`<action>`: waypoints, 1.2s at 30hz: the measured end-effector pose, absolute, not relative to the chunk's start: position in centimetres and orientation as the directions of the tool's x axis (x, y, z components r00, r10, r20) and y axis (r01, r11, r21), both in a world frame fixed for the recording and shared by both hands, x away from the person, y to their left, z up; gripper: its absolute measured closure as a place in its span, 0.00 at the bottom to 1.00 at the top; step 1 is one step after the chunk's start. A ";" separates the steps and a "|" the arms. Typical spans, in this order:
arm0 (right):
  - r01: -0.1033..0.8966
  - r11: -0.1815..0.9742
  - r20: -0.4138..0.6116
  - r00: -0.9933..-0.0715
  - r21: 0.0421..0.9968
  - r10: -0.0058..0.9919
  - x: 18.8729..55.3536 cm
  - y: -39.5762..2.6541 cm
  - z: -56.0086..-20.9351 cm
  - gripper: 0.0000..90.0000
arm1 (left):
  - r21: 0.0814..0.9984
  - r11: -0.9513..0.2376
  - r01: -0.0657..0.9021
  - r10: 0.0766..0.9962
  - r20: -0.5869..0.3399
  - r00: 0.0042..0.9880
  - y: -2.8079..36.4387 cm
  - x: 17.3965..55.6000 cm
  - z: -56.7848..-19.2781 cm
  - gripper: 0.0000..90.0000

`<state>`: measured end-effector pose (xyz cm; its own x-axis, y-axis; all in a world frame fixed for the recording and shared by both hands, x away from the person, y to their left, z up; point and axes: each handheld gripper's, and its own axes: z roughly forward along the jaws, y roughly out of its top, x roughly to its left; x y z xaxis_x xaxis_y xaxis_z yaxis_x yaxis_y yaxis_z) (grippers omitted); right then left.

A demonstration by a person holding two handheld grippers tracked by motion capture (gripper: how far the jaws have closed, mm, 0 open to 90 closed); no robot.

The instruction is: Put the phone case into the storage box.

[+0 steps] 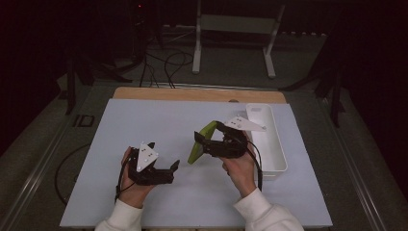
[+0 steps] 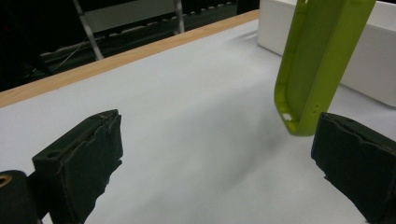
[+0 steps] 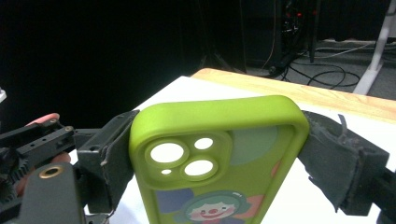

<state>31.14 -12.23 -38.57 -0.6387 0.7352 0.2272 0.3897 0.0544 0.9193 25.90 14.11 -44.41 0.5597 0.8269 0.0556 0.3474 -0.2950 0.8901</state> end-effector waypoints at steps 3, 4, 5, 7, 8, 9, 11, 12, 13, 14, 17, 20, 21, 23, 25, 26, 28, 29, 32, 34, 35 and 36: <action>0.387 0.056 0.224 -0.639 0.920 0.736 31.2 -12.3 -38.5 0.18 | 0.890 -0.294 0.347 0.828 0.056 0.557 14.3 25.9 -44.4 0.03; 0.387 0.056 0.224 -0.639 0.920 0.736 31.2 -12.3 -38.5 0.18 | 0.890 -0.294 0.347 0.828 0.056 0.557 14.3 25.9 -44.4 0.03; 0.386 0.053 0.224 -0.636 0.921 0.739 31.3 -12.4 -38.4 0.18 | 0.890 -0.290 0.352 0.835 0.056 0.548 14.9 25.9 -44.5 0.03; 0.385 0.052 0.223 -0.633 0.921 0.741 31.5 -12.4 -38.3 0.18 | 0.890 -0.289 0.352 0.837 0.057 0.544 15.1 25.9 -44.6 0.03; 0.385 0.052 0.223 -0.633 0.921 0.741 31.5 -12.4 -38.3 0.18 | 0.890 -0.289 0.352 0.837 0.057 0.544 15.1 25.9 -44.6 0.03; 0.385 0.052 0.222 -0.632 0.921 0.743 31.5 -12.4 -38.3 0.18 | 0.890 -0.289 0.352 0.837 0.057 0.544 15.1 25.9 -44.6 0.03; 0.386 0.050 0.223 -0.629 0.921 0.745 31.6 -12.5 -38.3 0.18 | 0.890 -0.289 0.351 0.840 0.061 0.538 15.5 25.9 -44.6 0.03; 0.384 0.051 0.220 -0.628 0.922 0.746 31.7 -12.5 -38.2 0.18 | 0.891 -0.289 0.351 0.840 0.060 0.539 15.7 25.9 -44.6 0.03; 0.384 0.051 0.220 -0.628 0.922 0.746 31.7 -12.5 -38.2 0.18 | 0.892 -0.285 0.350 0.843 0.060 0.535 15.8 25.9 -44.6 0.03; 0.384 0.050 0.220 -0.626 0.922 0.748 31.8 -12.5 -38.2 0.18 | 0.892 -0.287 0.349 0.843 0.062 0.535 15.9 25.9 -44.6 0.03; 0.384 0.051 0.218 -0.623 0.922 0.751 31.9 -12.6 -38.1 0.18 | 0.893 -0.284 0.348 0.846 0.062 0.529 16.3 25.8 -44.6 0.03; 0.382 0.051 0.215 -0.620 0.923 0.754 32.1 -12.7 -38.0 0.18 | 0.895 -0.280 0.348 0.849 0.061 0.525 16.8 25.8 -44.6 0.03; 0.383 0.052 0.215 -0.619 0.922 0.756 32.1 -12.7 -38.0 0.18 | 0.895 -0.280 0.346 0.849 0.063 0.524 17.0 25.7 -44.6 0.03; 0.383 0.050 0.216 -0.618 0.922 0.756 32.2 -12.7 -38.0 0.18 | 0.896 -0.279 0.346 0.851 0.064 0.521 17.1 25.7 -44.6 0.03; 0.383 0.048 0.215 -0.614 0.923 0.760 32.3 -12.7 -37.9 0.18 | 0.898 -0.274 0.345 0.852 0.060 0.521 17.4 25.7 -44.7 0.03; 0.383 0.048 0.215 -0.614 0.923 0.760 32.3 -12.7 -37.9 0.18 | 0.898 -0.274 0.345 0.854 0.062 0.517 17.5 25.7 -44.7 0.03; 0.380 0.048 0.213 -0.614 0.924 0.760 32.4 -12.8 -37.8 0.18 | 0.899 -0.273 0.342 0.857 0.066 0.511 17.8 25.6 -44.8 0.03; 0.380 0.048 0.211 -0.611 0.924 0.763 32.5 -12.9 -37.8 0.18 | 0.901 -0.268 0.340 0.857 0.062 0.511 18.0 25.6 -44.9 0.03; 0.380 0.047 0.211 -0.607 0.924 0.766 32.6 -13.0 -37.7 0.18 | 0.901 -0.268 0.341 0.860 0.064 0.507 18.6 25.6 -45.1 0.03; 0.380 0.046 0.211 -0.606 0.924 0.767 32.7 -13.1 -37.7 0.18 | 0.901 -0.267 0.342 0.862 0.064 0.502 18.8 25.5 -45.2 0.03; 0.380 0.046 0.211 -0.606 0.924 0.767 32.7 -13.1 -37.7 0.18 | 0.901 -0.268 0.342 0.864 0.067 0.499 19.0 25.5 -45.2 0.03; 0.379 0.046 0.210 -0.606 0.924 0.767 32.8 -13.1 -37.7 0.18 | 0.901 -0.268 0.342 0.864 0.067 0.499 19.0 25.5 -45.2 0.03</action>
